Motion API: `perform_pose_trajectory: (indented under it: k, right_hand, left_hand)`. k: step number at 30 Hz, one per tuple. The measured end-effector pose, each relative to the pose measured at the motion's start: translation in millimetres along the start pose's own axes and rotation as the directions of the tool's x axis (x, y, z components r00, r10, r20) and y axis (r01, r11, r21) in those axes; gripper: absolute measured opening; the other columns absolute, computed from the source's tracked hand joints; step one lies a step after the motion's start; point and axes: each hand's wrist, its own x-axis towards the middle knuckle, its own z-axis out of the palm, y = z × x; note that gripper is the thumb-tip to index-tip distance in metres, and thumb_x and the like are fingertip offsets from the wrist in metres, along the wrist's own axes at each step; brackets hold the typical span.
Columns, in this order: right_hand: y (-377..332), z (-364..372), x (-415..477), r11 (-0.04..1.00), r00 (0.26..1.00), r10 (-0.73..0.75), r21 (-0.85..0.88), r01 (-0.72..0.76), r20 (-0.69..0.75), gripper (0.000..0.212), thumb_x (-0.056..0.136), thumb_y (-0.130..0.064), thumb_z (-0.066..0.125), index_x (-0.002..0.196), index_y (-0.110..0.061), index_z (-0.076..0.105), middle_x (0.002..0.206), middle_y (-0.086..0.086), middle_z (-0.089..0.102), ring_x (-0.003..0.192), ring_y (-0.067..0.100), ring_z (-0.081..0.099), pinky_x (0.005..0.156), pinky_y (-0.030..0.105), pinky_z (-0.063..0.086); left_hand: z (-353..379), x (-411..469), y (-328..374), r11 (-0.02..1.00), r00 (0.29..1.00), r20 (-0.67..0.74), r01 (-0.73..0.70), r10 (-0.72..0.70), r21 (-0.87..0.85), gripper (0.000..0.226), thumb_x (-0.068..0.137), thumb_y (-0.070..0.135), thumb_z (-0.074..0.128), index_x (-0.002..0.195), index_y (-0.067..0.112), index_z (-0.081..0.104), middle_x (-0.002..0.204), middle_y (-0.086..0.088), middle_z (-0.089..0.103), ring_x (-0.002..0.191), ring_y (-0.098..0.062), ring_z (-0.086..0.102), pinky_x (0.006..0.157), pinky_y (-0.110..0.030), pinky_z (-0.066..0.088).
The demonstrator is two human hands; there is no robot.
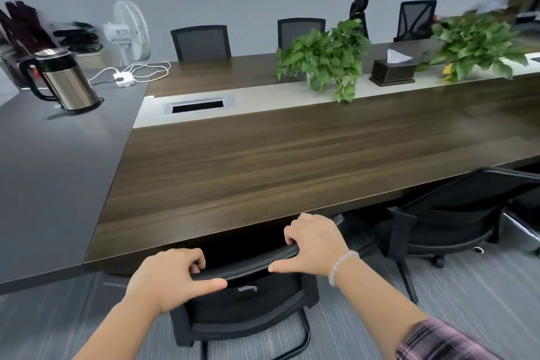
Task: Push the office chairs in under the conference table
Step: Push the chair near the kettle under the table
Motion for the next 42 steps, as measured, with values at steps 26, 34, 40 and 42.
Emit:
perform_pose_trajectory:
  k: [26, 34, 40, 42]
  right_hand:
    - [13.0, 6.5, 56.6, 0.998, 0.999, -0.016, -0.057, 0.014, -0.038, 0.071, 0.057, -0.092, 0.032, 0.069, -0.024, 0.051, 0.066, -0.012, 0.049, 0.078, 0.008, 0.049, 0.063, 0.023, 0.033]
    - [17.7, 15.7, 57.6, 0.993, 0.995, -0.038, -0.116, 0.028, -0.094, 0.07, 0.057, -0.092, 0.033, 0.063, -0.023, 0.046, 0.061, -0.012, 0.044, 0.07, 0.011, 0.05, 0.056, 0.025, 0.034]
    - [14.6, 14.8, 49.6, 0.994, 0.998, -0.038, -0.106, 0.033, -0.046, 0.078, 0.058, -0.097, 0.017, 0.066, -0.025, 0.046, 0.063, -0.013, 0.045, 0.069, 0.009, 0.047, 0.058, 0.024, 0.035]
    - [12.0, 8.9, 46.0, 0.995, 1.0, -0.011, -0.099, 0.012, 0.017, 0.082, 0.056, -0.097, 0.01, 0.071, -0.027, 0.05, 0.068, -0.013, 0.049, 0.075, 0.007, 0.049, 0.062, 0.024, 0.035]
  left_hand:
    - [-14.0, 50.3, -20.9, 1.0, 0.999, -0.031, 0.025, -0.026, -0.017, 0.073, 0.044, 0.095, 0.04, 0.081, 0.034, 0.054, 0.081, 0.021, 0.059, 0.079, -0.001, 0.056, 0.072, -0.024, 0.043]
    - [-11.6, 48.2, -16.5, 0.998, 0.998, -0.015, 0.06, -0.061, -0.027, 0.073, 0.042, 0.096, 0.038, 0.078, 0.034, 0.052, 0.081, 0.021, 0.06, 0.08, -0.005, 0.057, 0.077, -0.029, 0.048]
    - [-13.0, 40.4, -11.7, 0.987, 0.992, -0.054, 0.104, -0.112, -0.12, 0.058, 0.066, 0.086, 0.033, 0.074, 0.032, 0.054, 0.074, 0.019, 0.061, 0.074, -0.005, 0.057, 0.07, -0.028, 0.044]
    - [-16.7, 37.5, -6.8, 0.981, 0.986, -0.069, 0.142, -0.152, -0.134, 0.051, 0.079, 0.076, 0.029, 0.07, 0.032, 0.052, 0.07, 0.018, 0.059, 0.069, -0.004, 0.054, 0.065, -0.028, 0.038]
